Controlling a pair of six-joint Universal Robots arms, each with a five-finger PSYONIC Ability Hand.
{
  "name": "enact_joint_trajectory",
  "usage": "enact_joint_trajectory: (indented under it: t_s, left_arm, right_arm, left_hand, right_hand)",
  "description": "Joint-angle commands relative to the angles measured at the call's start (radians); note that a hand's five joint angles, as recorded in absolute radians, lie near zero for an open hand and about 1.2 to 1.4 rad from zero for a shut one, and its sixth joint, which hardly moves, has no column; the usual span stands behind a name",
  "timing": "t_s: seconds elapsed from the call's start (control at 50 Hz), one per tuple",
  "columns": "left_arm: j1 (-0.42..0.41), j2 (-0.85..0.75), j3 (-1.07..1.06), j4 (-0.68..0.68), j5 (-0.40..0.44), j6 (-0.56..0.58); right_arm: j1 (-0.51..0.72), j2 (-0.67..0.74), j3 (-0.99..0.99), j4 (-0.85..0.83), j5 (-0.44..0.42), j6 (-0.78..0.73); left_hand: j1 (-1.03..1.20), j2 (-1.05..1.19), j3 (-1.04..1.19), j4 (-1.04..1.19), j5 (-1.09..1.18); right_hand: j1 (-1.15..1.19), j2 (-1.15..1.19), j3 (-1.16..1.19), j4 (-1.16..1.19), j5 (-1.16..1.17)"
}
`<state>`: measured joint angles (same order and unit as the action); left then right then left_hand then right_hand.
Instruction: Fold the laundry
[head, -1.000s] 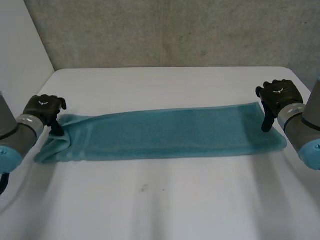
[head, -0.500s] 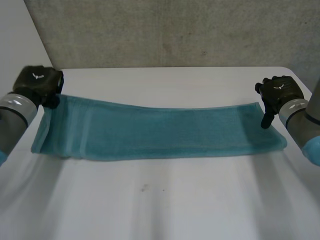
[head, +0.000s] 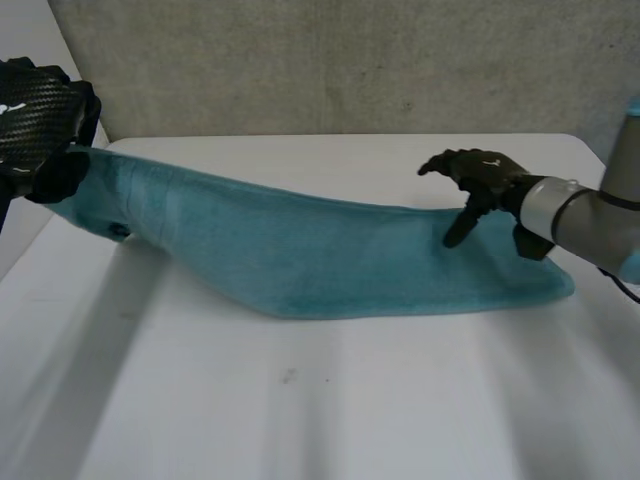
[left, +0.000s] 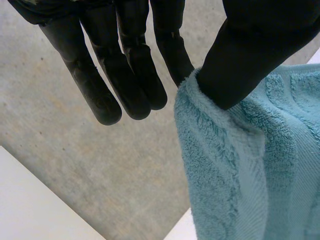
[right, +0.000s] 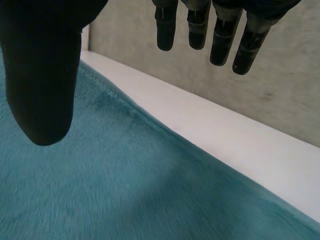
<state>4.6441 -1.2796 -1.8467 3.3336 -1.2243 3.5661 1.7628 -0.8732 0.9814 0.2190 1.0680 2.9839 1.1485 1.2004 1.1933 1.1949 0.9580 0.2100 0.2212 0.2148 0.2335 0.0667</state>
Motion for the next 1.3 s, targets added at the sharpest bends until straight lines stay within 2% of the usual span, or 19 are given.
enact_joint_trajectory:
  t_s: [0.02, 0.14, 0.2, 0.22, 0.26, 0.36, 0.46, 0.48, 0.54, 0.6, 0.66, 0.72, 0.8, 0.94, 1.0, 1.02, 1.14, 1.22, 1.3]
  left_arm:
    - [0.015, 0.077, -0.045, 0.000, 0.014, -0.001]
    - [0.039, 0.089, -0.051, 0.003, 0.014, -0.007]
    - [0.058, 0.089, -0.052, 0.010, 0.016, -0.009]
    - [0.064, 0.089, -0.054, 0.017, 0.016, -0.010]
    - [0.082, 0.088, -0.069, 0.039, 0.016, -0.010]
    - [0.108, 0.065, -0.085, 0.102, 0.016, -0.010]
    - [0.139, 0.013, -0.080, 0.121, 0.017, -0.009]
    - [0.139, 0.013, -0.080, 0.121, 0.017, -0.009]
    - [0.153, -0.026, -0.078, 0.121, 0.017, -0.009]
    - [0.165, -0.082, -0.082, 0.119, 0.017, -0.009]
    - [0.153, -0.142, -0.092, 0.116, 0.017, -0.009]
    - [0.150, -0.176, -0.101, 0.110, 0.016, -0.009]
    - [0.133, -0.260, -0.109, 0.095, 0.014, -0.001]
    - [0.108, -0.418, -0.062, 0.069, 0.012, 0.017]
    - [0.096, -0.519, -0.008, 0.063, 0.003, 0.063]
    - [0.090, -0.547, 0.009, 0.064, 0.002, 0.080]
    - [-0.016, -0.711, 0.245, 0.089, -0.018, 0.189]
    - [-0.068, -0.747, 0.498, 0.119, -0.090, 0.171]
    - [-0.094, -0.738, 0.743, 0.199, -0.181, 0.100]
  right_arm:
    - [0.072, 0.190, -0.200, 0.002, -0.017, 0.046]
    - [0.096, 0.321, -0.306, 0.020, -0.011, 0.046]
    - [0.101, 0.379, -0.361, 0.048, -0.007, 0.038]
    - [0.099, 0.390, -0.377, 0.052, -0.003, 0.036]
    - [0.096, 0.407, -0.435, 0.056, 0.018, 0.033]
    - [0.095, 0.359, -0.446, 0.052, 0.067, 0.040]
    - [0.064, 0.043, -0.282, 0.037, 0.165, 0.000]
    - [0.064, 0.042, -0.282, 0.037, 0.165, 0.000]
    - [0.020, -0.104, -0.158, 0.048, 0.173, -0.077]
    - [-0.019, -0.300, 0.079, 0.054, 0.176, -0.216]
    - [-0.022, -0.352, 0.148, 0.060, 0.182, -0.272]
    - [-0.045, -0.495, 0.342, 0.106, 0.197, -0.414]
    - [-0.062, -0.553, 0.480, 0.155, 0.219, -0.505]
    - [-0.057, -0.498, 0.597, 0.164, 0.247, -0.646]
    - [-0.057, -0.425, 0.588, 0.161, 0.256, -0.663]
    - [-0.052, -0.341, 0.533, 0.152, 0.277, -0.662]
    - [0.033, -0.178, 0.231, 0.086, 0.388, -0.614]
    - [0.076, -0.116, -0.089, -0.006, 0.498, -0.563]
    - [0.086, -0.108, -0.353, -0.165, 0.547, -0.539]
  left_hand:
    - [0.248, 0.196, 0.203, 0.201, 0.264]
    - [0.248, 0.196, 0.203, 0.201, 0.264]
    - [0.248, 0.196, 0.203, 0.201, 0.264]
    - [0.248, 0.196, 0.203, 0.201, 0.264]
    - [0.248, 0.196, 0.203, 0.201, 0.264]
    - [0.248, 0.196, 0.203, 0.201, 0.264]
    - [0.248, 0.196, 0.203, 0.201, 0.264]
    - [0.248, 0.196, 0.203, 0.201, 0.264]
    - [0.248, 0.196, 0.203, 0.201, 0.264]
    - [0.248, 0.196, 0.203, 0.201, 0.264]
    - [0.248, 0.196, 0.203, 0.201, 0.264]
    - [0.248, 0.196, 0.203, 0.201, 0.264]
    - [0.248, 0.196, 0.203, 0.201, 0.264]
    - [0.248, 0.196, 0.203, 0.201, 0.264]
    - [0.248, 0.196, 0.203, 0.201, 0.264]
    - [0.248, 0.196, 0.203, 0.201, 0.264]
    - [0.248, 0.196, 0.203, 0.201, 0.264]
    - [0.248, 0.196, 0.203, 0.201, 0.264]
    - [0.248, 0.196, 0.203, 0.201, 0.264]
  right_hand:
    - [-0.035, -0.047, -0.040, -0.059, -0.067]
    - [-0.028, -0.039, -0.033, -0.052, -0.059]
    - [0.162, 0.151, 0.157, 0.138, 0.131]
    - [0.299, 0.288, 0.295, 0.276, 0.268]
    - [1.182, 1.171, 1.178, 1.159, 1.151]
    - [1.186, 1.175, 1.181, 1.163, 1.155]
    - [1.186, 1.175, 1.181, 1.163, 1.155]
    - [1.186, 1.175, 1.181, 1.163, 1.155]
    - [1.186, 1.175, 1.181, 1.163, 1.155]
    - [1.186, 1.175, 1.181, 1.163, 1.155]
    - [1.186, 1.175, 1.181, 1.163, 1.155]
    - [1.186, 1.175, 1.181, 1.163, 1.155]
    - [1.186, 1.175, 1.181, 1.163, 1.155]
    - [1.186, 1.175, 1.181, 1.163, 1.155]
    - [1.186, 1.175, 1.181, 1.163, 1.155]
    - [1.186, 1.175, 1.181, 1.163, 1.155]
    - [1.186, 1.175, 1.181, 1.163, 1.155]
    - [1.186, 1.175, 1.181, 1.163, 1.155]
    - [1.186, 1.175, 1.181, 1.163, 1.155]
